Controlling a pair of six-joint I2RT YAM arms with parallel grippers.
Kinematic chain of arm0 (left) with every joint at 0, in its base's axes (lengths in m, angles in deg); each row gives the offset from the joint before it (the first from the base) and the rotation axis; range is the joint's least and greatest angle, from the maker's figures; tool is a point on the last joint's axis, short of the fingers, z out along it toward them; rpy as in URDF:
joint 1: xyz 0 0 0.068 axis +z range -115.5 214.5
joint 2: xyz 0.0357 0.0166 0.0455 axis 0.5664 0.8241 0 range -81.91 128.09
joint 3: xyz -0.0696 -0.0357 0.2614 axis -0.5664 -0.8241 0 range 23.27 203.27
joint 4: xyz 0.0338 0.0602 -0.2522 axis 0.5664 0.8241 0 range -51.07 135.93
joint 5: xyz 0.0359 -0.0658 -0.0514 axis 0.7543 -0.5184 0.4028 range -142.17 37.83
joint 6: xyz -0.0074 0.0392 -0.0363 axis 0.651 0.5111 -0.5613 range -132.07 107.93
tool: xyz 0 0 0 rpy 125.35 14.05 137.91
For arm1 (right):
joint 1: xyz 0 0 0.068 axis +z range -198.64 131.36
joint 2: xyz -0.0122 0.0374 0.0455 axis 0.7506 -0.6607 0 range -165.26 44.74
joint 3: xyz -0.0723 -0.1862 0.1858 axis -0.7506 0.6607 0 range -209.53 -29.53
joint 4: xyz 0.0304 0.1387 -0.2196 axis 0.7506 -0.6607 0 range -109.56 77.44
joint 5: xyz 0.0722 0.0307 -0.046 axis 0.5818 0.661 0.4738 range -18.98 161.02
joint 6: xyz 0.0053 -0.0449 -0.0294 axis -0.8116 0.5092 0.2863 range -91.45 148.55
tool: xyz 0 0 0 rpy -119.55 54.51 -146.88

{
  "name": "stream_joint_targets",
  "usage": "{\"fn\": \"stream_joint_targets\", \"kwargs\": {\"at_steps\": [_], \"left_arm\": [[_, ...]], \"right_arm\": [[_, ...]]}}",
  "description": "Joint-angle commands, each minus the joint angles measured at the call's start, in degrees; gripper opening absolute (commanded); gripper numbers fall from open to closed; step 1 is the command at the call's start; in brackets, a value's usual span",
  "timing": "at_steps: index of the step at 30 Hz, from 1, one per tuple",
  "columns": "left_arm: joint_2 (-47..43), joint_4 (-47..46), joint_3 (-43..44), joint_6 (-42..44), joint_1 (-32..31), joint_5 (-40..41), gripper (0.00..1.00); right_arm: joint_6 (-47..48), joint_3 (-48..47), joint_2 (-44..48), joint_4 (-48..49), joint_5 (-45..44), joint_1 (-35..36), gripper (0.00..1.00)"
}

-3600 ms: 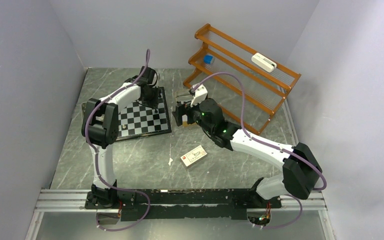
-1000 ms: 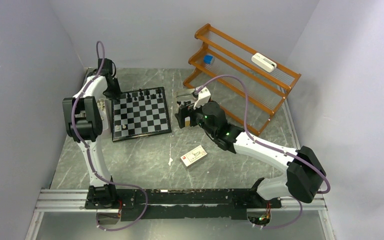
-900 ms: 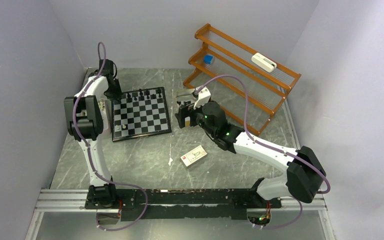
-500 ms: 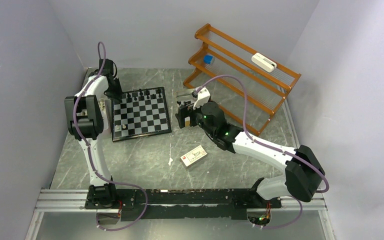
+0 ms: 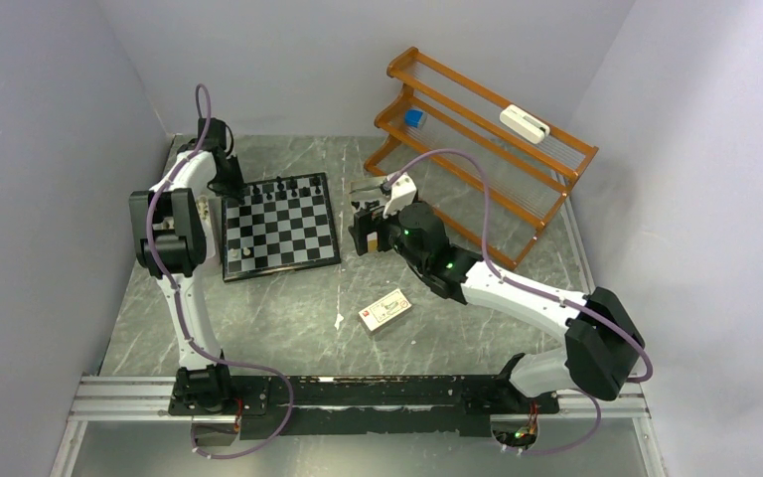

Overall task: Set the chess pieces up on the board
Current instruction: Place the chess piece on the chessboard.

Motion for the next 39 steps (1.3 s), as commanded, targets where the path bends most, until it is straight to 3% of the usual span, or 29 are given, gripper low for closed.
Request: {"fn": "stream_joint_targets", "kwargs": {"at_steps": [1, 39], "left_arm": [[1.1, -0.9, 1.3, -0.2, -0.3, -0.7, 0.21], [2.9, -1.3, 2.8, 0.2, -0.5, -3.5, 0.24]], "right_arm": [[0.4, -0.2, -0.9, 1.4, -0.7, 0.0, 1.0], [0.5, -0.1, -1.2, 1.5, -0.8, 0.0, 1.0]]}}
